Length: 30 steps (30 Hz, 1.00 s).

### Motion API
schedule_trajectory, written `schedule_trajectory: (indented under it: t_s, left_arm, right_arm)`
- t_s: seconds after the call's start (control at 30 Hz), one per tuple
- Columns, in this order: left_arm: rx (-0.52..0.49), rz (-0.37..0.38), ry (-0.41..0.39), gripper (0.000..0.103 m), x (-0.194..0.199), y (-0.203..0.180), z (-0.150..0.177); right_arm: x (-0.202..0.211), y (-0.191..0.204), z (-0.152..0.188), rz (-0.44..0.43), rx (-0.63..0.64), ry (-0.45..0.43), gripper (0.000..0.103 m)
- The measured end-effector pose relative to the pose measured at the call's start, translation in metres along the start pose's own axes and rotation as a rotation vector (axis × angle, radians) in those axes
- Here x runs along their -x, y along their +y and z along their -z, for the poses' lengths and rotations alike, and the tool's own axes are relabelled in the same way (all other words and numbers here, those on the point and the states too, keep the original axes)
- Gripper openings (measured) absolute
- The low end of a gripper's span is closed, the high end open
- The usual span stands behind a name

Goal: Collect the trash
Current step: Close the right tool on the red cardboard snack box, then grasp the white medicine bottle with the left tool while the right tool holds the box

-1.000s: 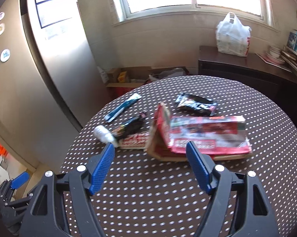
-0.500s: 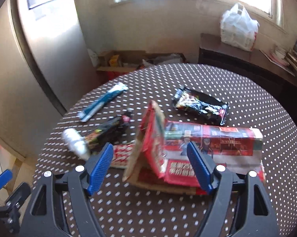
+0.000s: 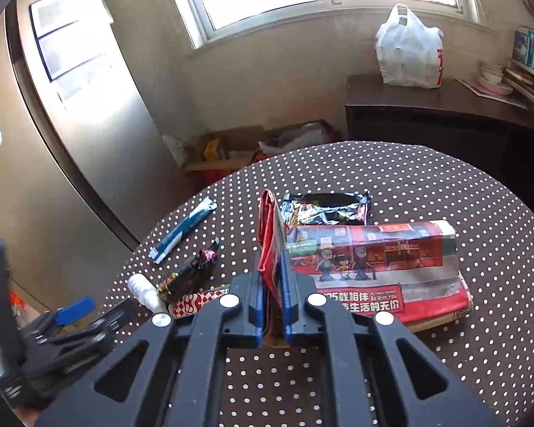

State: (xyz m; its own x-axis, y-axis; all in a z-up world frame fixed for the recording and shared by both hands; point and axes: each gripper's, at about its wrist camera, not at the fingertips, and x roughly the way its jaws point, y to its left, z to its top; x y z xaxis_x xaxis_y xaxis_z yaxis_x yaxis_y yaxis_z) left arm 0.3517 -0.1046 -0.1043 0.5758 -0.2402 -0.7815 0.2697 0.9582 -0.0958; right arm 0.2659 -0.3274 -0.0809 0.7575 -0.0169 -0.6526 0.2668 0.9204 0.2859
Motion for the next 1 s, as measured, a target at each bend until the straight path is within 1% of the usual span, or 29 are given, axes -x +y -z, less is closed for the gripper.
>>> schedule_trajectory:
  t_s: [0.13, 0.2, 0.23, 0.27, 0.3, 0.33, 0.37, 0.4, 0.47, 0.6, 0.7, 0.8, 0.87, 0.97, 1.0]
  left_arm:
    - [-0.02, 0.021, 0.01, 0.088, -0.016, -0.007, -0.006]
    - [-0.013, 0.034, 0.023, 0.088, -0.023, -0.006, -0.008]
    - [-0.003, 0.055, 0.029, 0.075, -0.026, -0.005, -0.008]
    - [0.008, 0.069, 0.032, 0.06, -0.028, -0.003, -0.007]
    - [0.004, 0.064, 0.005, 0.041, -0.025, -0.002, -0.005]
    - [0.01, 0.092, 0.001, 0.04, -0.024, 0.0, -0.005]
    - [0.021, 0.121, 0.015, 0.04, -0.024, 0.001, -0.005]
    - [0.027, 0.129, 0.016, 0.04, -0.024, 0.002, -0.004]
    - [0.024, 0.117, 0.01, 0.04, -0.021, 0.003, -0.001]
    - [0.026, 0.118, -0.016, 0.04, -0.006, 0.009, 0.01]
    - [0.014, 0.078, -0.038, 0.04, 0.007, 0.014, 0.02]
    - [0.016, 0.066, -0.057, 0.04, 0.018, 0.021, 0.025]
    - [0.028, 0.055, -0.068, 0.04, 0.025, 0.028, 0.027]
    - [0.074, 0.077, -0.069, 0.04, 0.04, 0.045, 0.031]
    - [0.082, 0.07, -0.077, 0.04, 0.044, 0.049, 0.031]
  right_arm:
    - [0.002, -0.013, -0.003, 0.004, -0.031, 0.006, 0.009]
    - [0.002, -0.017, -0.004, 0.008, -0.044, 0.011, 0.009]
    - [0.002, -0.018, -0.004, 0.008, -0.047, 0.012, 0.009]
    - [0.002, -0.018, -0.005, 0.005, -0.046, 0.01, 0.009]
    - [0.002, -0.017, -0.005, 0.005, -0.043, 0.007, 0.009]
    - [0.003, -0.015, -0.005, 0.007, -0.042, 0.004, 0.009]
    - [0.003, -0.014, -0.004, 0.006, -0.041, 0.003, 0.009]
    - [0.003, -0.014, -0.004, 0.003, -0.04, 0.004, 0.009]
    - [0.002, -0.014, -0.004, 0.005, -0.039, 0.004, 0.009]
    - [0.002, -0.008, -0.002, 0.003, -0.025, 0.005, 0.009]
    - [0.004, 0.0, 0.0, -0.003, 0.0, -0.004, 0.009]
    - [0.007, 0.012, 0.002, 0.008, 0.029, -0.015, 0.009]
    - [0.013, 0.019, 0.001, 0.001, 0.037, -0.031, 0.009]
    - [0.028, 0.038, 0.003, -0.008, 0.076, -0.069, 0.008]
    - [0.032, 0.043, 0.004, -0.013, 0.085, -0.078, 0.008]
